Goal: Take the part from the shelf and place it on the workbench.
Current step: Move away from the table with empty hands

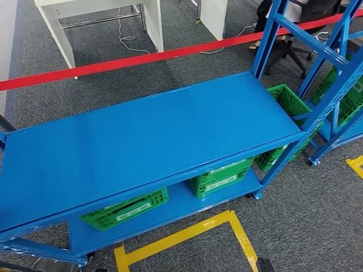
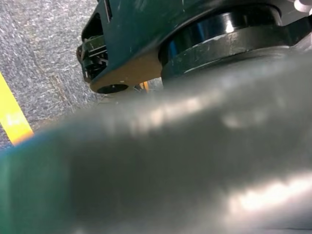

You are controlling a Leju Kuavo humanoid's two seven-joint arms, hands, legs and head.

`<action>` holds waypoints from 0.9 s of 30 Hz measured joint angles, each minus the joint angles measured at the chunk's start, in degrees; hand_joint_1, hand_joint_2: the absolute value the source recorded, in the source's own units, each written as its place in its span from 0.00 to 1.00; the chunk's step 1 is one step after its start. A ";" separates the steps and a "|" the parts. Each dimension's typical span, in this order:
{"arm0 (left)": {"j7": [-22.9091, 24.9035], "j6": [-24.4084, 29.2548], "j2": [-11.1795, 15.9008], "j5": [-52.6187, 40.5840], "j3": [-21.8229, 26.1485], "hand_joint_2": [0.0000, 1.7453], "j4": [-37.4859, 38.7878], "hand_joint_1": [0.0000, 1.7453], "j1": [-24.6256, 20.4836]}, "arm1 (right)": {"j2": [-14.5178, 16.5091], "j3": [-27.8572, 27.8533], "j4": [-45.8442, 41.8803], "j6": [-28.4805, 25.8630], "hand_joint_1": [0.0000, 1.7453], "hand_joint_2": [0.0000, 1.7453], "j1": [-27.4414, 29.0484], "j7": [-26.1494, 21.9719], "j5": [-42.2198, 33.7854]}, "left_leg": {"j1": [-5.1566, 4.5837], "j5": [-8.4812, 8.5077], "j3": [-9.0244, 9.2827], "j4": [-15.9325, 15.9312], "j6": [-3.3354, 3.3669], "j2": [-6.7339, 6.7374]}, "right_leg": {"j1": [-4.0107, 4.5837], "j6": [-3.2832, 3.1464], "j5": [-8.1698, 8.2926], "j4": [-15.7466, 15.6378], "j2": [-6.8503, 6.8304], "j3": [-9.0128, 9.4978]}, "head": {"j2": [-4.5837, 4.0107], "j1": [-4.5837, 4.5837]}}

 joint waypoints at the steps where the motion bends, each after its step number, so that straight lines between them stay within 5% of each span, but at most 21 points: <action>1: 0.02 -0.02 0.01 -0.02 0.00 0.00 -0.01 0.00 0.00 | 0.01 0.09 -0.04 -0.04 0.00 0.00 -0.03 -0.05 0.03 | 0.10 0.34 0.48 -0.83 0.48 -0.07 | -0.01 0.25 -0.09 -0.20 0.26 0.15 | 0.00 0.05; 3: 0.04 -0.08 -0.04 -0.07 0.00 0.00 -0.03 0.00 -0.15 | 0.01 0.18 -0.13 -0.17 0.00 0.00 -0.09 -0.13 0.04 | 0.61 1.28 1.59 -2.82 1.18 -0.33 | 0.07 0.41 -1.90 2.27 1.98 -0.87 | 0.00 0.28; 5: 0.05 -0.22 -0.11 -0.08 0.00 0.00 -0.05 0.00 -0.35 | 0.00 0.22 -0.14 -0.28 0.00 0.00 -0.04 -0.11 0.02 | 0.93 1.55 1.83 -3.34 1.38 -0.75 | -0.21 0.67 -5.22 9.32 3.85 -4.37 | 0.01 0.56; 7: 0.06 -0.44 -0.20 -0.09 -0.01 0.00 -0.06 0.00 -0.37 | -0.01 0.33 -0.14 -0.33 0.00 0.00 0.19 -0.03 -0.01 | 1.07 1.36 1.80 -3.11 1.12 -1.44 | -0.59 1.18 -6.37 14.64 4.28 -7.43 | 0.01 0.67; 8: 0.06 -0.53 -0.23 -0.09 -0.01 0.00 -0.06 0.00 -0.34 | -0.03 0.40 -0.14 -0.37 0.00 0.00 0.31 0.00 -0.01 | 1.21 1.19 1.81 -2.88 0.84 -1.84 | -0.82 1.46 -5.29 14.33 4.31 -7.58 | 0.01 0.67; 11: 0.06 -0.70 -0.24 -0.08 0.00 0.00 -0.06 0.00 -0.38 | -0.12 0.52 -0.11 -0.61 0.00 0.00 0.38 -0.03 -0.04 | 1.79 0.12 1.54 -1.18 -0.76 -3.07 | -1.56 2.44 -0.03 4.87 5.34 -3.43 | 0.01 0.89; 13: 0.07 -0.74 -0.16 -0.07 -0.01 0.00 -0.06 0.00 -0.43 | -0.07 0.57 -0.04 -0.65 0.00 0.00 0.28 -0.06 -0.05 | 1.75 -0.45 0.96 0.09 -1.71 -3.67 | -1.66 1.79 0.31 1.92 6.19 -1.79 | 0.01 1.02; 17: 0.08 -0.70 -0.09 -0.06 -0.01 0.00 -0.06 0.00 -0.28 | -0.08 0.62 -0.01 -0.77 0.00 0.00 0.42 -0.10 -0.06 | 1.78 -1.18 0.07 1.58 -2.43 -3.42 | -1.47 -0.18 0.07 2.42 5.31 -1.75 | 0.01 0.51; 20: 0.08 -0.71 -0.11 -0.05 -0.02 0.00 -0.07 0.00 -0.51 | -0.08 0.71 0.00 -0.90 0.00 0.00 0.41 -0.30 -0.09 | 1.74 -5.92 -4.26 10.78 -2.69 -1.64 | -1.18 -0.97 -0.05 2.37 4.14 -1.72 | 0.01 0.31; 22: 0.08 -0.72 -0.13 -0.01 -0.01 0.00 -0.08 0.00 -0.50 | -0.08 0.84 0.02 -1.12 0.00 0.00 0.41 -0.45 -0.19 | 1.68 -7.77 -7.37 16.99 -2.45 -1.46 | -0.78 -1.30 -0.23 2.38 3.49 -1.64 | 0.01 0.31; 23: 0.08 -0.72 -0.13 0.02 -0.01 0.00 -0.08 0.00 -0.42 | -0.08 0.90 0.03 -1.29 0.00 0.00 0.38 -0.56 -0.25 | 1.56 -7.10 -7.75 17.47 -2.12 -1.45 | -0.56 -1.44 -0.32 2.38 3.31 -1.53 | 0.01 0.31; 27: 0.08 -0.69 0.01 0.13 0.00 0.00 -0.08 0.00 -0.35 | 0.01 1.09 0.10 -1.67 0.00 0.00 0.06 -0.92 -0.38 | 0.26 0.14 -2.54 5.39 0.80 -1.01 | 0.06 -1.61 -0.80 2.31 3.11 -1.01 | 0.01 0.42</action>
